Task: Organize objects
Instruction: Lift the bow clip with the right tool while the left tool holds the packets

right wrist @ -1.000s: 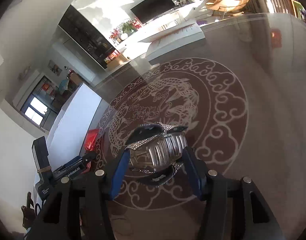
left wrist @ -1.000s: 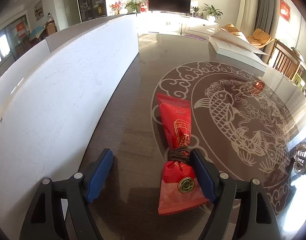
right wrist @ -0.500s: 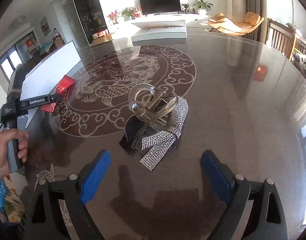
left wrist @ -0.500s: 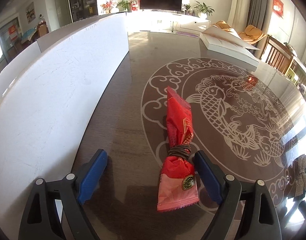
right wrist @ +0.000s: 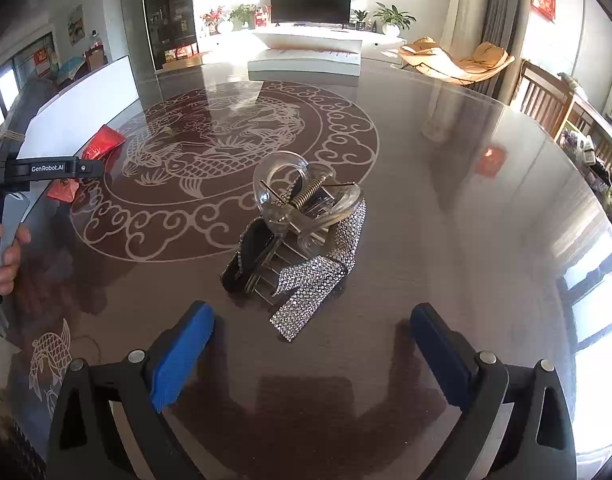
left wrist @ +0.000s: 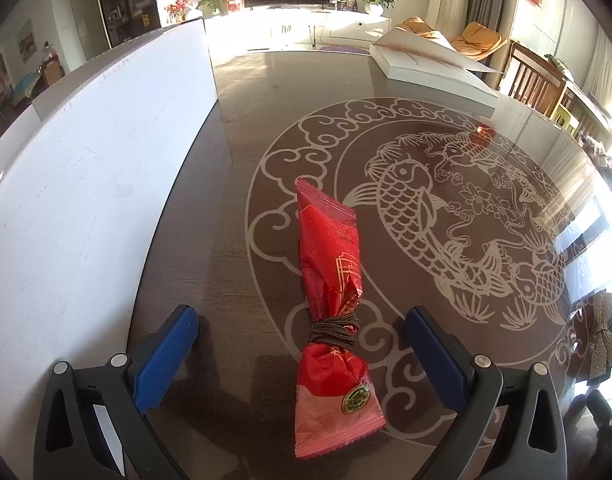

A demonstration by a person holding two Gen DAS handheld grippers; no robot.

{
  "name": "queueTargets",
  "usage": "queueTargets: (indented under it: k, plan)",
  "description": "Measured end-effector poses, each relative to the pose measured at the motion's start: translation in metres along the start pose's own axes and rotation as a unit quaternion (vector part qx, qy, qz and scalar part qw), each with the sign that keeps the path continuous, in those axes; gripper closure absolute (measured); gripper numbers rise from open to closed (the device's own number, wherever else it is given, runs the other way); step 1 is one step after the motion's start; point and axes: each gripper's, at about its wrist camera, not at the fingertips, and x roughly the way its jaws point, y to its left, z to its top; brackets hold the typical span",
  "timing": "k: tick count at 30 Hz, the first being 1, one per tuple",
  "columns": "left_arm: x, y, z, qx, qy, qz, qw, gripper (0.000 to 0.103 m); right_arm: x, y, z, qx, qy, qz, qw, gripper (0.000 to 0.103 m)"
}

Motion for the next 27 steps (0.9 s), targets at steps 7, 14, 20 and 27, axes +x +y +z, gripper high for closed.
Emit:
queueTargets:
  k: [7, 14, 20, 27]
  plan:
    - [-0.002, 0.002, -0.005, 0.006, -0.017, -0.004, 0.9998, 0.000, 0.001, 0.000, 0.001, 0.006, 0.004, 0.002, 1.000, 0.002]
    - [-0.002, 0.002, -0.005, 0.007, -0.017, -0.004, 0.9998, 0.000, 0.002, 0.000, 0.003, 0.009, 0.007, 0.001, 1.000, 0.000]
    - [-0.001, 0.002, -0.002, 0.008, -0.005, -0.004, 0.9999, 0.000, 0.002, 0.000, 0.003, 0.009, 0.007, 0.001, 1.000, 0.000]
    - [-0.013, -0.003, 0.005, 0.048, -0.002, -0.022, 0.9986, 0.083, 0.001, -0.002, 0.008, 0.034, 0.027, 0.017, 0.999, 0.000]
